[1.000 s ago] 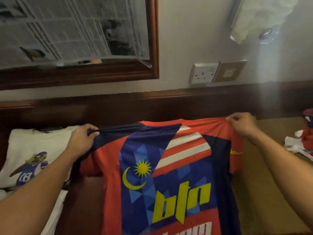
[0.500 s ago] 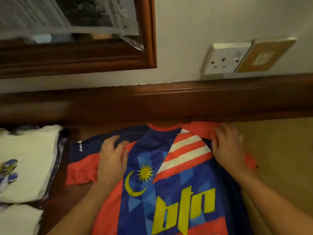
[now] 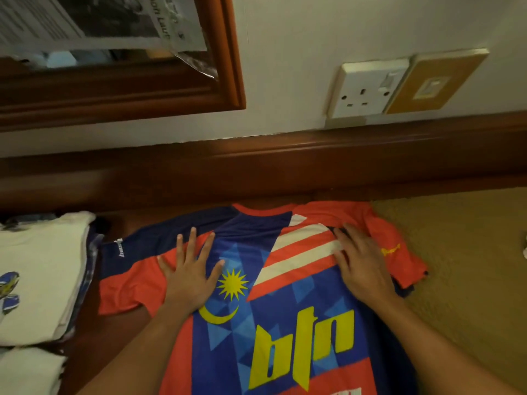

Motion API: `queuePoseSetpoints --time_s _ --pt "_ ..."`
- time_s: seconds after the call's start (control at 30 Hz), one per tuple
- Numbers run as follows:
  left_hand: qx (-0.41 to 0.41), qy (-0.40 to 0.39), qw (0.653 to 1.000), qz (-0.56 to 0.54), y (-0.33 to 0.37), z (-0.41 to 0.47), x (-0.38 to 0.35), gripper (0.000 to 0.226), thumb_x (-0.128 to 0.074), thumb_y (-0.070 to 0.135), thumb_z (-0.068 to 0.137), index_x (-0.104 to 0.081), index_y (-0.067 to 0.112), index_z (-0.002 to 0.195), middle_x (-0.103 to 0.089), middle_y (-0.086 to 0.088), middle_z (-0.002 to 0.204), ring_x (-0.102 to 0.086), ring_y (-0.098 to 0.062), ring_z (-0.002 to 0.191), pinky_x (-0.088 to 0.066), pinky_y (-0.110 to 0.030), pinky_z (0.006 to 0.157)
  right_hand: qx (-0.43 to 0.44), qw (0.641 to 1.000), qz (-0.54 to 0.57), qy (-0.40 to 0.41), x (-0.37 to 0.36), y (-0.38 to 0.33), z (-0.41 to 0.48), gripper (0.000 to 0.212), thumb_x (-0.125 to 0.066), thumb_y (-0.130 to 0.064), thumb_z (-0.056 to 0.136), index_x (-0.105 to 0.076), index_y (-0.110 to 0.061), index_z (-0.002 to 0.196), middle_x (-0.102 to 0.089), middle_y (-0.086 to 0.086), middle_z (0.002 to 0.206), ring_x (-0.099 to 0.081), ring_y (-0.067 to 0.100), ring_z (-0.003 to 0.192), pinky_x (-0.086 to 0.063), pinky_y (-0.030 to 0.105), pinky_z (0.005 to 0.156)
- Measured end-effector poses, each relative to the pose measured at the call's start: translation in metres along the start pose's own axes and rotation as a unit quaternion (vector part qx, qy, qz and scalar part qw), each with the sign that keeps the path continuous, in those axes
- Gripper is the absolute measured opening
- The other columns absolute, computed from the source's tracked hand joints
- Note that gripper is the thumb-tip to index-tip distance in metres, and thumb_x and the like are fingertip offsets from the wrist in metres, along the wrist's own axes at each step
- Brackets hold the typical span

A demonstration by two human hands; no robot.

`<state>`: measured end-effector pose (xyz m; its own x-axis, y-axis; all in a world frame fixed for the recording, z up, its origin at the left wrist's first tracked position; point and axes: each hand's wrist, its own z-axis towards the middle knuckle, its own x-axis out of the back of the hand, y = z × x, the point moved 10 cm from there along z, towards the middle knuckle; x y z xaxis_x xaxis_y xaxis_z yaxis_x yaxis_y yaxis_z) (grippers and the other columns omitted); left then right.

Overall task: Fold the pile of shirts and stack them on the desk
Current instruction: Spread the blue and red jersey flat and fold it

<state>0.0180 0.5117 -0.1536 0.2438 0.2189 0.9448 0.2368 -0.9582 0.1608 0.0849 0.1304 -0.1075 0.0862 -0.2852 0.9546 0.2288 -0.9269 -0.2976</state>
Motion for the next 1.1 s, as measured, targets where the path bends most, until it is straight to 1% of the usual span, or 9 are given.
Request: queuePoseSetpoints --time_s 0.13,0.2,0.37,0.6,0.73,0.8,0.87,0.97,1.1 --pt "-0.05 0.051 0.997 -0.021 0.017 -0.018 0.011 0.068 -0.035 0.064 0.093 -0.033 0.037 0.155 -0.008 -0.004 0.169 -0.005 -0.028 0.156 -0.01 -0.063 0.119 -0.203 0.966 -0.038 0.154 0.066 0.066 -0.018 0.037 -0.055 -0.027 0.095 -0.059 -0.007 0.126 -0.051 0.023 0.123 -0.048 0.042 0.109 -0.04 0.054 0.088" --pt "-0.069 0.038 0.997 -0.005 0.022 -0.031 0.001 0.068 -0.032 0.065 0.094 -0.03 0.039 0.156 -0.011 -0.005 0.169 -0.006 -0.027 0.156 -0.009 -0.064 0.12 -0.313 0.946 -0.057 0.054 0.058 0.114 -0.019 0.04 -0.067 -0.034 0.093 -0.063 -0.009 0.123 -0.05 0.026 0.128 -0.046 0.044 0.115 -0.038 0.054 0.094" --pt "-0.06 0.003 0.998 0.004 0.015 -0.043 -0.019 0.069 -0.015 0.074 0.094 -0.004 0.051 0.157 0.013 0.008 0.169 0.017 -0.017 0.155 -0.006 -0.068 0.117 -0.308 0.93 0.156 -0.128 0.041 0.153 0.007 0.017 -0.079 -0.016 0.087 -0.063 -0.014 0.082 -0.068 0.019 0.094 -0.062 0.031 0.085 -0.047 0.039 0.077" --pt "-0.035 -0.026 0.999 0.004 0.015 -0.037 -0.013 0.074 -0.008 0.079 0.087 -0.001 0.054 0.156 0.024 0.014 0.165 0.023 -0.012 0.152 -0.002 -0.069 0.116 -0.399 0.909 0.07 0.093 0.109 0.197 0.012 0.022 -0.061 -0.019 0.095 -0.071 -0.003 0.106 -0.069 0.027 0.104 -0.063 0.045 0.105 -0.051 0.05 0.095" --pt "-0.03 -0.027 0.999 -0.012 0.018 -0.039 -0.009 0.076 -0.008 0.081 0.085 -0.002 0.054 0.156 0.025 0.016 0.164 0.024 -0.01 0.151 -0.002 -0.07 0.116 -0.308 0.946 0.078 -0.069 0.041 0.189 0.013 0.067 -0.073 -0.069 0.076 -0.061 -0.027 0.126 -0.068 0.006 0.114 -0.066 0.032 0.104 -0.055 0.047 0.091" --pt "-0.027 -0.036 0.999 -0.013 0.019 -0.039 -0.008 0.077 -0.007 0.082 0.083 0.0 0.055 0.155 0.024 0.015 0.164 0.024 -0.011 0.151 -0.002 -0.07 0.115 -0.302 0.946 0.054 -0.102 0.034 0.186 0.008 0.042 -0.077 -0.043 0.082 -0.069 -0.017 0.115 -0.071 0.016 0.105 -0.067 0.036 0.094 -0.055 0.041 0.084" --pt "-0.023 -0.045 0.999 -0.007 0.019 -0.038 -0.007 0.078 -0.01 0.084 0.083 0.001 0.055 0.155 0.023 0.013 0.165 0.023 -0.011 0.152 -0.003 -0.069 0.115 -0.366 0.93 0.034 -0.001 0.067 0.195 -0.002 0.019 -0.064 -0.016 0.093 -0.072 -0.002 0.102 -0.068 0.025 0.094 -0.066 0.04 0.087 -0.054 0.042 0.079" --pt "-0.01 -0.066 0.998 -0.002 0.02 -0.036 -0.007 0.074 -0.03 0.076 0.094 -0.001 0.051 0.157 0.021 0.01 0.167 0.02 -0.013 0.153 -0.003 -0.069 0.116 -0.445 0.882 0.017 0.157 0.118 0.213 -0.027 0.031 -0.057 -0.016 0.095 -0.062 -0.006 0.125 -0.058 0.027 0.125 -0.052 0.043 0.12 -0.044 0.057 0.102" --pt "-0.001 -0.061 0.998 -0.02 0.027 -0.038 -0.003 0.075 -0.048 0.058 0.099 -0.006 0.044 0.16 0.018 0.004 0.168 0.014 -0.02 0.155 -0.005 -0.067 0.118 -0.415 0.893 0.037 0.169 0.13 0.217 -0.035 0.04 -0.06 -0.02 0.093 -0.058 -0.004 0.13 -0.052 0.028 0.134 -0.046 0.044 0.128 -0.039 0.054 0.104"
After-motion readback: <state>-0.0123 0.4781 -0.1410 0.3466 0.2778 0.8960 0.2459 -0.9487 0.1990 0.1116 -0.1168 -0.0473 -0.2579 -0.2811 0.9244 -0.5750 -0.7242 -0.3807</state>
